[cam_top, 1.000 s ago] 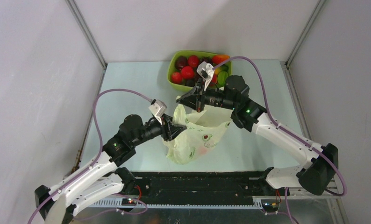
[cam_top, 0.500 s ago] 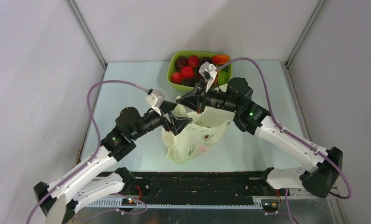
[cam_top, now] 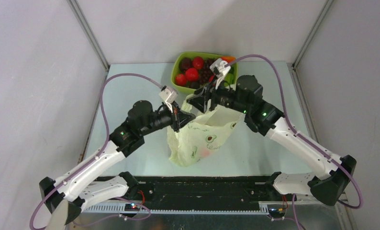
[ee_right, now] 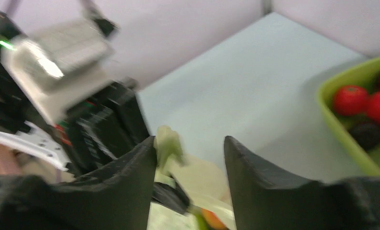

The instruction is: Place the fake fruits into the plastic bag and tie a complex knot

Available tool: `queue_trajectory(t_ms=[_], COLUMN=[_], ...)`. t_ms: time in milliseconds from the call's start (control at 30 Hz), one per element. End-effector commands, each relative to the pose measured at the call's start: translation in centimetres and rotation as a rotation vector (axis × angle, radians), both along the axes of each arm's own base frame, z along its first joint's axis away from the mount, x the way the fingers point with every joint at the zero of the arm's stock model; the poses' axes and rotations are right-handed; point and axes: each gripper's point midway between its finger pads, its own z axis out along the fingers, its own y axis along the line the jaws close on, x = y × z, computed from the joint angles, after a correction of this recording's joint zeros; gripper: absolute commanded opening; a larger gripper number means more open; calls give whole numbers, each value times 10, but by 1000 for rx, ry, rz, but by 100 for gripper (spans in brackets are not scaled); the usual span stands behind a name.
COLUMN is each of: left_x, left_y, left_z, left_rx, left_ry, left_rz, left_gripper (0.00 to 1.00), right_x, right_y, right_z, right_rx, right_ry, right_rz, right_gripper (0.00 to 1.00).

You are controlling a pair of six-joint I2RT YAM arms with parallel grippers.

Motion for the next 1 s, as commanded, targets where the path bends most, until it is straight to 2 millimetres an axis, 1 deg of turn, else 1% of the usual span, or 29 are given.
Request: queue_trajectory(t_ms=[0,33,67,100,133,167,200,233,267,300,333,367,400,433,467,500,533,567,600,633,667,700,733,833,867,967], left_x=[-5,-14,-9,-18,-14,-17,-18,-21,-21,-20,-19,-22,-21,-22,-23,-24,-24,-25,-23,-22,-22,-23,-25,-26,-26,-26], left_y=[14,13,19,18,23,24,25,26,27,30,31,32,35,36,38,40,42,44,45,46,46,46,46,45,45,46], left_z=[34,39,37,37,33,31,28,24,21,16,13,7,4,-1,-4,-9,-11,-12,-13,-15,-16,-16,-17,-14,-13,-13], left_rx=[42,41,51,53,64,75,85,95,105,111,116,115,120,119,127,140,156,168,177,178,178,175,170,163,162,166], left_ry=[-8,-21,-14,-31,-33,-56,-55,-73,-89,-88,-95,-84,-82,-68,-71,-58,-72,-66,-72,-74,-69,-69,-64,-71,-75,-77], left_rz=[-66,-139,-143,-220,-225,-257,-267,-289,-295,-293,-294,-314,-316,-331,-338,-335,-339,-338,-325,-317,-317,-320,-325,-329,-329,-324], left_gripper=[0,0,0,0,0,0,0,0,0,0,0,0,0,0,0,0,0,0,0,0,0,0,0,0,0,0], right_x=[15,15,16,17,19,17,21,19,22,17,20,12,16,10,13,11,13,11,10,0,-2,-8,-10,-12,-16,-14], right_y=[-54,-61,-74,-81,-93,-98,-112,-117,-130,-131,-143,-142,-152,-151,-158,-159,-164,-165,-164,-160,-157,-153,-151,-146,-144,-137], right_z=[25,31,26,30,25,26,21,19,15,14,11,11,7,7,1,0,-4,-3,-6,-5,-7,-2,-6,-5,-4,-7], right_rx=[-78,-81,-110,-112,-133,-137,-155,-157,-160,-150,-140,-126,-124,-115,-121,-121,-119,-105,-98,-82,-73,-53,-49,-37,-28,-20], right_ry=[-6,-11,9,10,33,41,65,78,98,110,131,142,160,173,190,193,204,202,210,205,198,170,170,123,115,95], right_rz=[-140,-150,-171,-183,-209,-197,-228,-221,-245,-204,-222,-162,-175,-125,-130,-106,-117,-86,-59,19,55,113,138,240,284,356], right_gripper=[70,75,82,85,90,91,92,92,94,94,95,95,96,96,96,96,96,95,94,93,92,92,92,93,93,94])
